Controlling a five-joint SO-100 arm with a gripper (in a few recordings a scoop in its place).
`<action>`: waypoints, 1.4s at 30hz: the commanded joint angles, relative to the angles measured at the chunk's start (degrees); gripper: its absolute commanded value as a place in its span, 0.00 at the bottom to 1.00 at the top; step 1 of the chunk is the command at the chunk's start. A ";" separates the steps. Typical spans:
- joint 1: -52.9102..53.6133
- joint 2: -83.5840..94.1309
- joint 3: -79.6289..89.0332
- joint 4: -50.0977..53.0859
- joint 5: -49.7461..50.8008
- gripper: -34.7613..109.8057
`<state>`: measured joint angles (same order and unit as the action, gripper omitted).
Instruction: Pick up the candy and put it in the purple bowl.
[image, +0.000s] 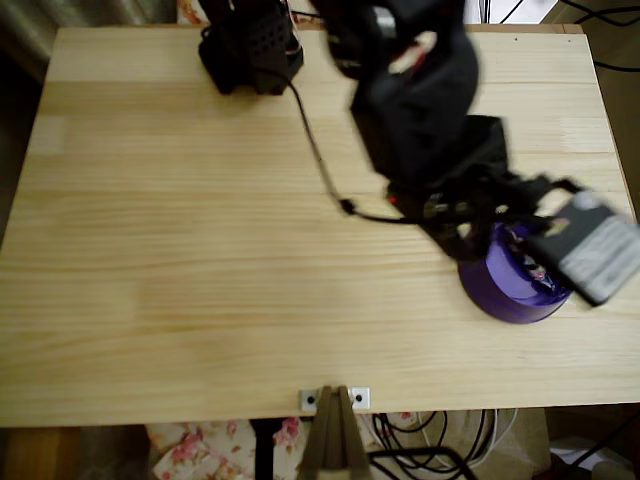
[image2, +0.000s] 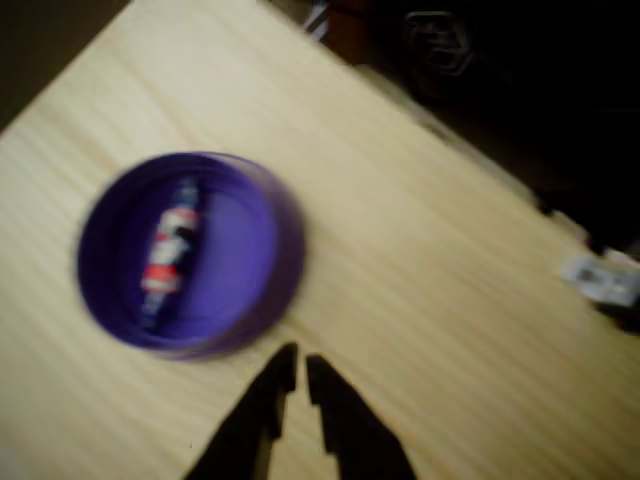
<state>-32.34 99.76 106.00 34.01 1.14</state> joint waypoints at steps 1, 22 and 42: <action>4.48 10.11 0.70 -0.44 -1.85 0.24; 37.53 26.54 19.07 2.64 -3.87 0.24; 46.49 56.07 48.69 5.62 2.81 0.24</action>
<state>12.39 149.85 154.34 38.14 3.87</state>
